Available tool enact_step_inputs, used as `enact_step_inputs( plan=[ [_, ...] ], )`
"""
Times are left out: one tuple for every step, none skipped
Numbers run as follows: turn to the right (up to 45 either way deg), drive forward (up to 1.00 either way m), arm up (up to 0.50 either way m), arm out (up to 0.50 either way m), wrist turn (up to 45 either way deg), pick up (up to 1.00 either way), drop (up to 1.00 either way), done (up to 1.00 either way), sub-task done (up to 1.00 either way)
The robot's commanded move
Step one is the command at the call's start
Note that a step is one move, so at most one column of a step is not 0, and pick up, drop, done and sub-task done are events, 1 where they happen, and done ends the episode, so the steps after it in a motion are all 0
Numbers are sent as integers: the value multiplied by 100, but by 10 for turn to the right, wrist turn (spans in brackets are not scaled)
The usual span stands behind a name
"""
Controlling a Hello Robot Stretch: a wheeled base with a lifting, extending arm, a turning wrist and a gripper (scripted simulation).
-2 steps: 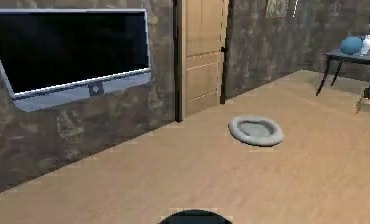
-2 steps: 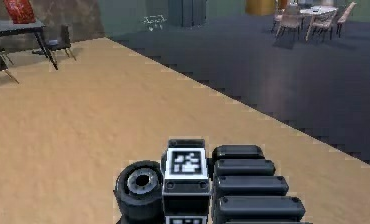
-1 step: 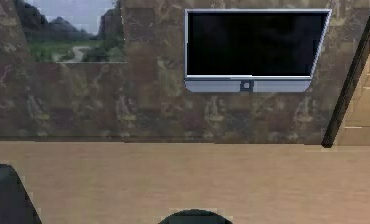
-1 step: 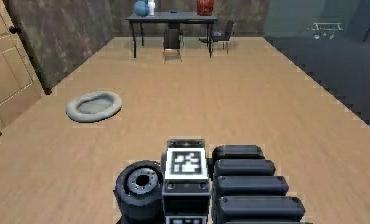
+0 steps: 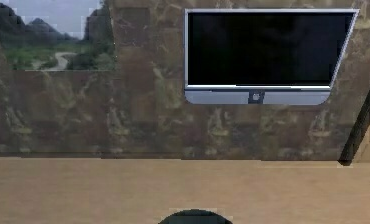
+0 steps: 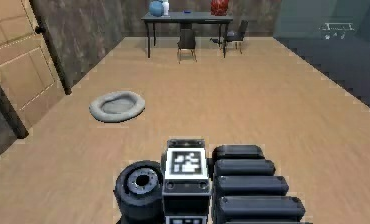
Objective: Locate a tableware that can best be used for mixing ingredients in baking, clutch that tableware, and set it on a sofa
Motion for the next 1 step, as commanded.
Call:
enact_step_inputs(
  plan=[
    [-300, 0, 0, 0, 0, 0, 0, 0, 0]
  ],
)
